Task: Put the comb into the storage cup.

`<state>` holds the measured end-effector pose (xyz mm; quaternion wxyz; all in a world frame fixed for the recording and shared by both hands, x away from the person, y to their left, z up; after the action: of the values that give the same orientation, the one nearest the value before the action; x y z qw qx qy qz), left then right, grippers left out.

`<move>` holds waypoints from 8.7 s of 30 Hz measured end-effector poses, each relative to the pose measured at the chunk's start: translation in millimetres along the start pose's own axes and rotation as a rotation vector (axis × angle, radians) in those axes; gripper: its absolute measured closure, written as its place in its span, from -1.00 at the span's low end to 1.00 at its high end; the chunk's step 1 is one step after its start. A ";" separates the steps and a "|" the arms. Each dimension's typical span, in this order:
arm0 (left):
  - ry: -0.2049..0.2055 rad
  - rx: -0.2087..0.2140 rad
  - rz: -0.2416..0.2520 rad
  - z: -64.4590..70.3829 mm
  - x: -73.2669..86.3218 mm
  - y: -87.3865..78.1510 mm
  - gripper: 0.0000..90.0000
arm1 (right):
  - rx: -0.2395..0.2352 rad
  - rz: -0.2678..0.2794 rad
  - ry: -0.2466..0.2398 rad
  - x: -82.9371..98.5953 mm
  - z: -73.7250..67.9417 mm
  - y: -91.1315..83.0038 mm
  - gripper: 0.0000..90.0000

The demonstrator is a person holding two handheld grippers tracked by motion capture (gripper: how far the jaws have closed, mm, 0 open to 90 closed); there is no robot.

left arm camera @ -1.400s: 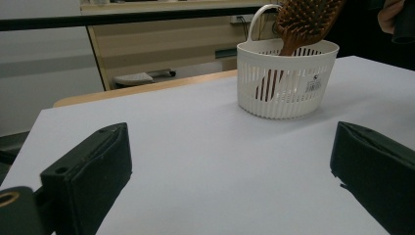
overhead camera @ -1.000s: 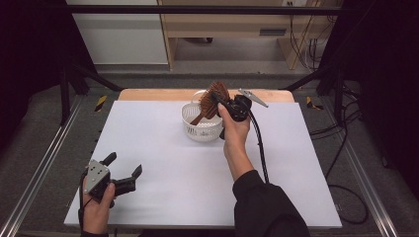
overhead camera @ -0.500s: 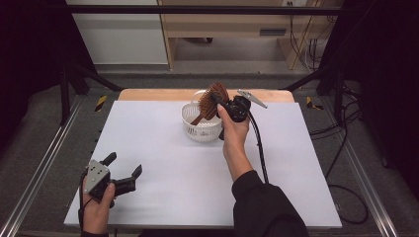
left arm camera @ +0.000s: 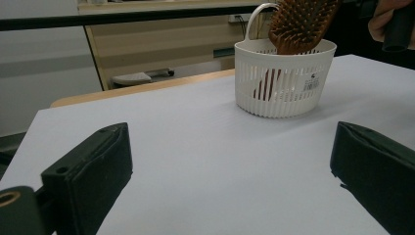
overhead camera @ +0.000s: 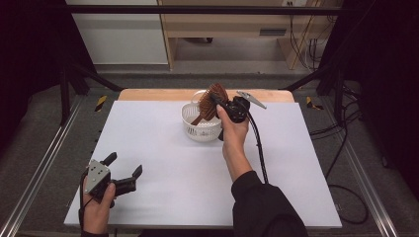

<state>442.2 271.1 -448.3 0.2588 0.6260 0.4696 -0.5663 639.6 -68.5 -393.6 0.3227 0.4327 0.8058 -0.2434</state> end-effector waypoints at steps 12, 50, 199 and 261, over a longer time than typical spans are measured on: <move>0.001 0.001 0.000 0.3 0.0 0.1 -0.95 | -0.002 -0.003 0.004 -0.4 2.1 -0.7 0.12; -0.001 0.008 -0.003 1.0 0.3 0.6 -0.95 | 0.027 -0.045 0.009 -4.6 22.2 -4.3 0.01; 0.003 0.007 -0.004 1.8 0.4 1.3 -0.96 | 0.154 -0.022 -0.216 -55.6 45.3 -70.9 -0.81; -0.043 -0.029 0.016 0.8 -0.8 -19.7 -0.96 | 0.192 0.066 -0.456 -31.0 107.9 -205.1 -0.88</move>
<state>424.6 278.6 -443.7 0.2826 0.6135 0.4670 -0.5707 510.6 -261.7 -420.4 0.4613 0.4214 0.6710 -0.3993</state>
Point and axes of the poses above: each handheld gripper's, and its own axes: y roughly forward along the jaws, x roughly out of its underside, z roughly to its right, the point moved 4 cm from there along y, roughly forward along the jaws, and after that the axes turned 11 degrees about y, right-handed, at the moved point
